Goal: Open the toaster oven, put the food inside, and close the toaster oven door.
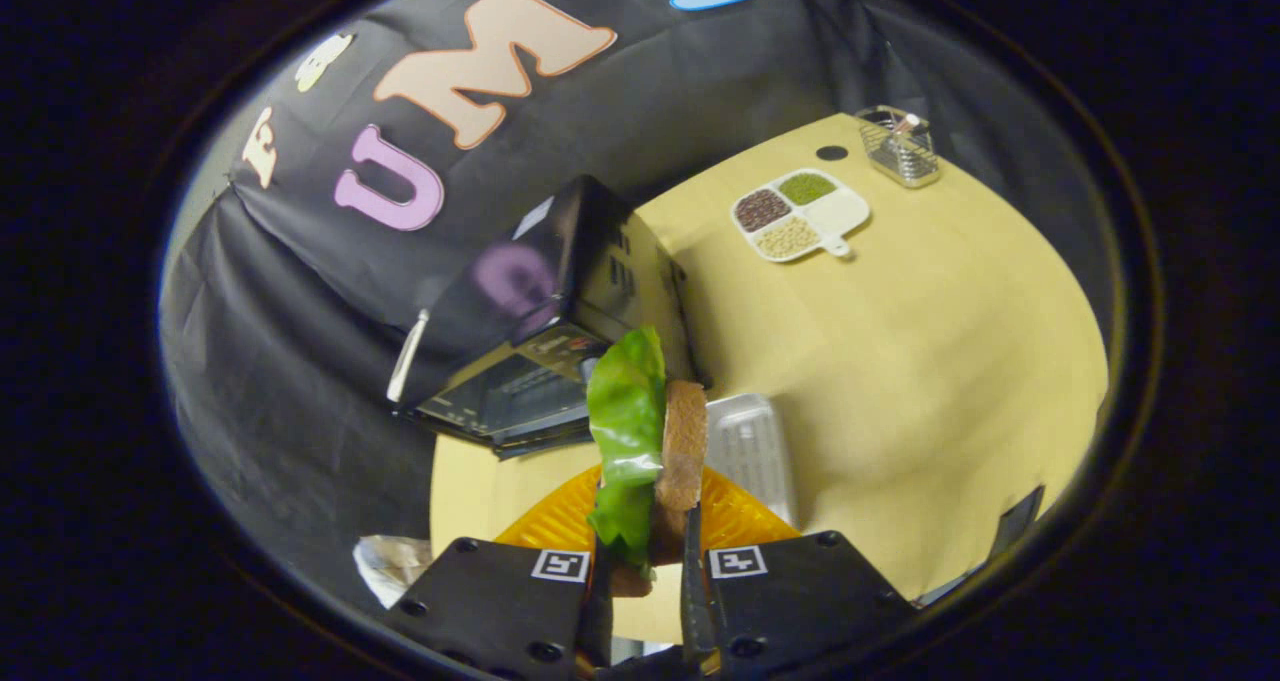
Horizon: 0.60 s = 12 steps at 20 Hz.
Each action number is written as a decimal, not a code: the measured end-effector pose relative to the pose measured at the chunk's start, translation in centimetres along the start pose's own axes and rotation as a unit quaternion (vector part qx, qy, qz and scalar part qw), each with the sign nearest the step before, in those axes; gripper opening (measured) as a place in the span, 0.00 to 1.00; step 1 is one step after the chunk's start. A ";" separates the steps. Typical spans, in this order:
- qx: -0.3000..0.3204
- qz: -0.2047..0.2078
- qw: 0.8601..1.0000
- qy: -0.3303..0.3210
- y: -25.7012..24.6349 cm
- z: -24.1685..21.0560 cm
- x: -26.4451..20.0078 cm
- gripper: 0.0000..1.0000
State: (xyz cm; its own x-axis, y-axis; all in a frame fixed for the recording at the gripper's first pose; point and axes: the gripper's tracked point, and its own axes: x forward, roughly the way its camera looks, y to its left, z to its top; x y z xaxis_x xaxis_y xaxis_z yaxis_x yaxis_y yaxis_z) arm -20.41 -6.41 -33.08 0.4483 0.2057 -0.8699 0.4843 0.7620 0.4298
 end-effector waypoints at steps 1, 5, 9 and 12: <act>0.006 0.015 1.000 0.010 1.1 -0.6 0.1 0.29; 0.030 0.057 0.997 0.032 4.9 -1.8 1.3 0.29; 0.054 0.079 0.995 0.041 7.3 -2.5 3.1 0.29; 0.070 0.091 0.992 0.046 8.8 -3.2 4.5 0.29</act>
State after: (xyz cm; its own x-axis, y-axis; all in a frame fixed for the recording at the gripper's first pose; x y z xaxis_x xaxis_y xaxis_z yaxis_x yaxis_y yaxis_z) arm -16.56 3.16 -33.99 0.4712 0.3916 -0.7903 0.5035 0.6163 0.6056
